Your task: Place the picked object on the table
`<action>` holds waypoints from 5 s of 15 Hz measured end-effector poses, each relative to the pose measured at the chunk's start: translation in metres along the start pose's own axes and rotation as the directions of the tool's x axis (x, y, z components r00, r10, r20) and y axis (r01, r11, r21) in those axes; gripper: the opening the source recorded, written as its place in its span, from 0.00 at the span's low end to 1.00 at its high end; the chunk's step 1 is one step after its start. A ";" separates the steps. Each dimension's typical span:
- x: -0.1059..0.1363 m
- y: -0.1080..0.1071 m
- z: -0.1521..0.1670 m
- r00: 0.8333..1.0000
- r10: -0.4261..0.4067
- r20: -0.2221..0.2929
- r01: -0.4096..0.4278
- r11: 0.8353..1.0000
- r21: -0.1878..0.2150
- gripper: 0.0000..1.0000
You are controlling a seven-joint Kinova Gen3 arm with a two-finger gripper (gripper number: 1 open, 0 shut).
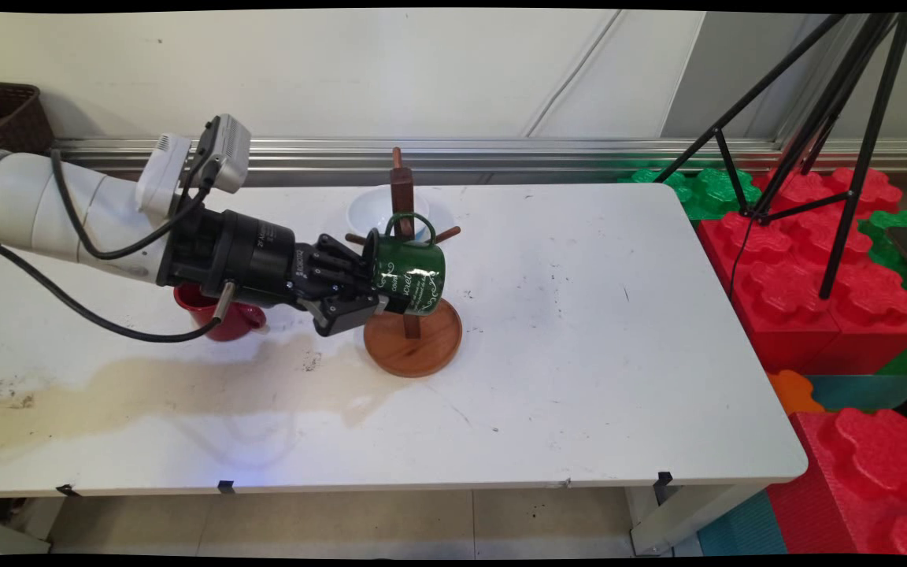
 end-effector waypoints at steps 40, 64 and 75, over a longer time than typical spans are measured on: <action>0.005 0.023 -0.061 0.951 0.098 0.293 -0.057 0.988 -0.144 0.00; -0.056 -0.024 -0.063 0.730 0.258 0.633 -0.264 0.961 -0.088 0.00; -0.086 -0.037 -0.045 0.671 0.273 0.690 -0.299 0.950 -0.086 0.00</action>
